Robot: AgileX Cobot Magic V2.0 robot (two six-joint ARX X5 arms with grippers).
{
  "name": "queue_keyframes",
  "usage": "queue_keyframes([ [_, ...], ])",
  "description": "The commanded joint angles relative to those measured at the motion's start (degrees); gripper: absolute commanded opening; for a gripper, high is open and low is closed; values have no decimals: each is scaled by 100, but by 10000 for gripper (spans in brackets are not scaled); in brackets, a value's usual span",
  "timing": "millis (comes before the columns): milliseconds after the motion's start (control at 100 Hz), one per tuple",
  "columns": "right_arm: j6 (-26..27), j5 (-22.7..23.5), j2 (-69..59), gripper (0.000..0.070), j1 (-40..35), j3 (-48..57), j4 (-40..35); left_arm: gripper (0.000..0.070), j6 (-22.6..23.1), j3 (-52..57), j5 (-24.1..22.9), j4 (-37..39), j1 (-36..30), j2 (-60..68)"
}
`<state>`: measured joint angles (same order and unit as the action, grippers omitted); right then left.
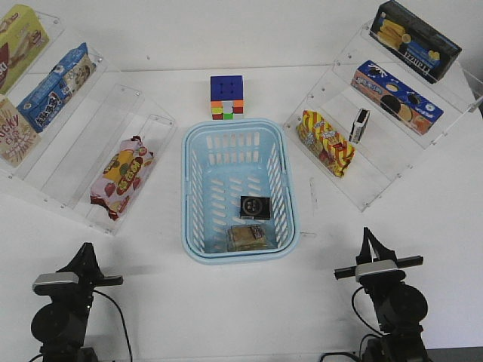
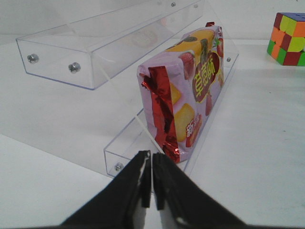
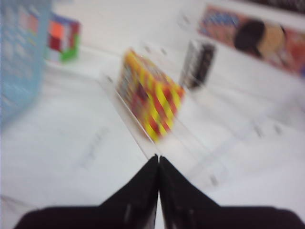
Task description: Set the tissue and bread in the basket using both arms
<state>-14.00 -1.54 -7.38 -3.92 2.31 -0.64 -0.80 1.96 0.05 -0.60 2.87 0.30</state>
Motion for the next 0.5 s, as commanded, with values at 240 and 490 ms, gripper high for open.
queue_keyframes([
  [240,752,-46,730,5,533,-157,-651,1,-11,-116,15,63,4,-11],
  [490,973,2,732,5,581,-157,-566,1,-11,-114,15,66,4,-11],
])
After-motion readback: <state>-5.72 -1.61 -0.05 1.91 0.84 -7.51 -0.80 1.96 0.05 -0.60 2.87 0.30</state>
